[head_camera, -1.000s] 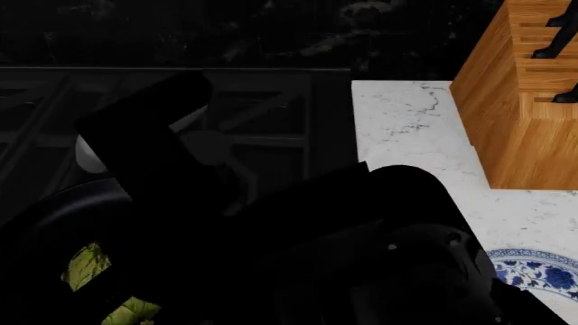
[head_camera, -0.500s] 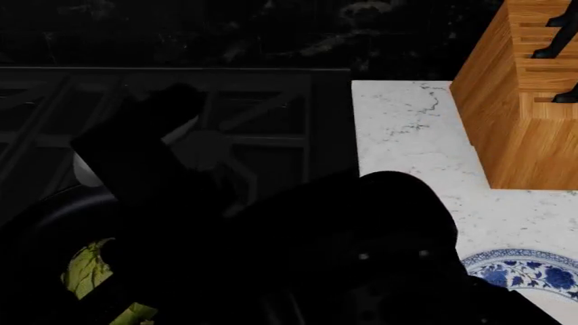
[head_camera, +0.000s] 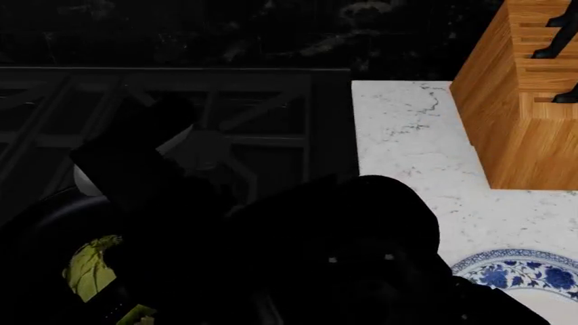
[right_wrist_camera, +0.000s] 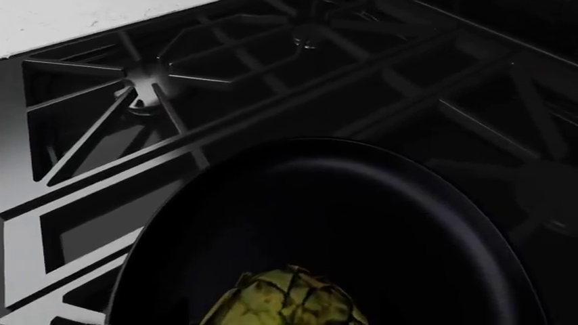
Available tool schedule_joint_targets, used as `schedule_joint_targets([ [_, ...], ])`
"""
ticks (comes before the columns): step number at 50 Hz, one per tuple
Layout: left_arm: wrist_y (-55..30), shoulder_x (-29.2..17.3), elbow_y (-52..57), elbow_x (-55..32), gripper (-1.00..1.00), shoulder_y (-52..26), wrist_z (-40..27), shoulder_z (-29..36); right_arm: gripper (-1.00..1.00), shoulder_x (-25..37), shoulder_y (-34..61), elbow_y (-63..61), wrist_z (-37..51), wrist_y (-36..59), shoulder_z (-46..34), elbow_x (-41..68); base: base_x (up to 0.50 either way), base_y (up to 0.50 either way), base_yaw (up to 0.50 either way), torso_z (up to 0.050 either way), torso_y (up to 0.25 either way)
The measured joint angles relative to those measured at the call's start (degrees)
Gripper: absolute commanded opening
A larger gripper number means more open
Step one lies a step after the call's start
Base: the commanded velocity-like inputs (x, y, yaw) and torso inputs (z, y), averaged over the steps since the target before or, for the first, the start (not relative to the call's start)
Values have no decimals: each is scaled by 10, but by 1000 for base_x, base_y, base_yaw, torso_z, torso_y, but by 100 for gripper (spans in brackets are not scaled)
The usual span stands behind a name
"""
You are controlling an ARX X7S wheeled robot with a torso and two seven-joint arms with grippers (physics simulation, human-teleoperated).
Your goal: Pick the artichoke from the pan and place it on the plate.
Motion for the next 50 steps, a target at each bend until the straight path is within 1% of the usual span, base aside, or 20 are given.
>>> schedule_joint_targets([
  [5, 6, 2, -1, -5, 100, 5, -2, -7, 100, -2, 0, 2, -5, -3, -3, -8, 0, 0, 0, 0, 0],
  [6, 7, 2, -1, -6, 100, 6, -3, -8, -100, -2, 0, 2, -7, -4, -4, -10, 0, 0, 0, 0, 0],
  [31, 20, 5, 1, -24, 100, 25, -14, -25, -100, 5, 5, -22, 15, -20, -19, 3, 0, 0, 0, 0, 0],
  [50, -7, -4, 32, -22, 100, 31, -8, -18, -100, 18, 74, -47, 80, -25, 16, 66, 0, 0, 0, 0, 0],
])
